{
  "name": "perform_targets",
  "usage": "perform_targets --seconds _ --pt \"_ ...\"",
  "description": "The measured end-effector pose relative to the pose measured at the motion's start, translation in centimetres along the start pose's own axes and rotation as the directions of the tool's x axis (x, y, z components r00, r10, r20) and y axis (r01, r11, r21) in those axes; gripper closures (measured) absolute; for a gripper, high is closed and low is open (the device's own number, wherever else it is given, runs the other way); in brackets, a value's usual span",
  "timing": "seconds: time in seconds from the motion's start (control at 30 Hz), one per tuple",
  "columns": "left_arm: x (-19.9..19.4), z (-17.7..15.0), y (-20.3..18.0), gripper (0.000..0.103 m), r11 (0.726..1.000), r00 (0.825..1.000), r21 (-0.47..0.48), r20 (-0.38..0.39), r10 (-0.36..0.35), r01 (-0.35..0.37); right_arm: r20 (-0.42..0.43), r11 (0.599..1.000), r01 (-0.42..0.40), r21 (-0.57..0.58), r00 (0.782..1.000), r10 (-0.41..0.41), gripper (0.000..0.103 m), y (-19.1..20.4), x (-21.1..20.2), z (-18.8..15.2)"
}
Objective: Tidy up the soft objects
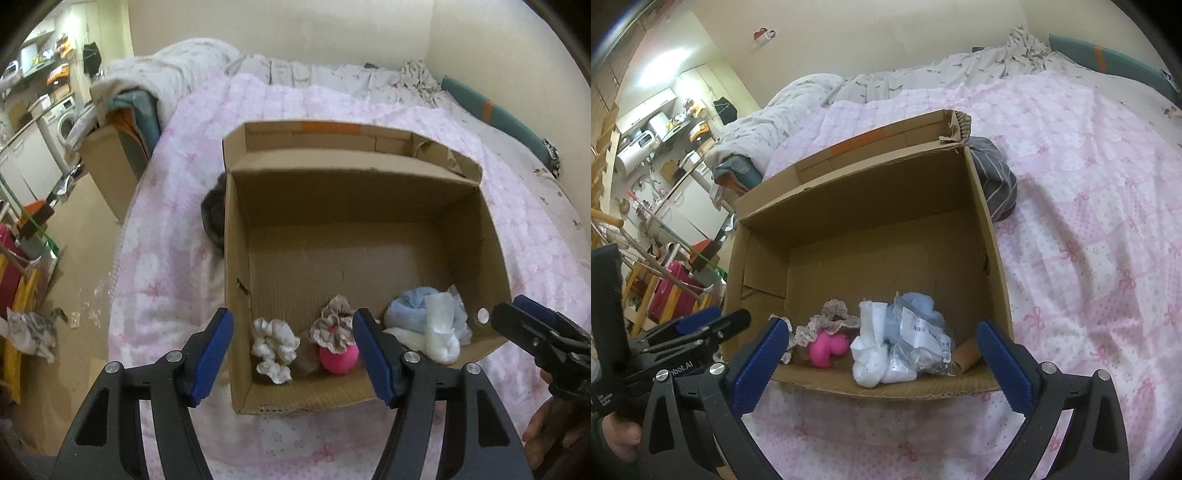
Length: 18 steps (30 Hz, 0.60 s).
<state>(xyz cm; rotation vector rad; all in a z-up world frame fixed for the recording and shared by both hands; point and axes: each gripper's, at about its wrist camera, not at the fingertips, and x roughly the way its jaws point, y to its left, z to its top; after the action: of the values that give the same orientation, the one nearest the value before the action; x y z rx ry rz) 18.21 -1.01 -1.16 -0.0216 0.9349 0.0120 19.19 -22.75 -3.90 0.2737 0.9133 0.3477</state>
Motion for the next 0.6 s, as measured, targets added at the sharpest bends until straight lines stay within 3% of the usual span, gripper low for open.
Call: perform_targets --seconds 0.37,0.5,0.6 --pt "-4.9 -0.6 1.8 0.039 0.999 0.995 -0.052 0.103 0.010 -0.005 0.085 0.998 0.053 -0.024 0.995 -0.051 0.000 1.2 -4.5 0.2" --pt "-6.9 -1.8 2.4 0.016 0.996 0.990 -0.079 0.134 0.044 -0.033 0.126 0.997 0.074 -0.029 0.990 -0.070 0.000 2.2 -7.0 -0.4" --pt "-8.3 -2.9 2.6 0.008 0.996 0.988 -0.084 0.146 0.040 -0.028 0.156 0.993 0.107 -0.042 0.983 -0.099 0.000 2.7 -8.5 -1.5"
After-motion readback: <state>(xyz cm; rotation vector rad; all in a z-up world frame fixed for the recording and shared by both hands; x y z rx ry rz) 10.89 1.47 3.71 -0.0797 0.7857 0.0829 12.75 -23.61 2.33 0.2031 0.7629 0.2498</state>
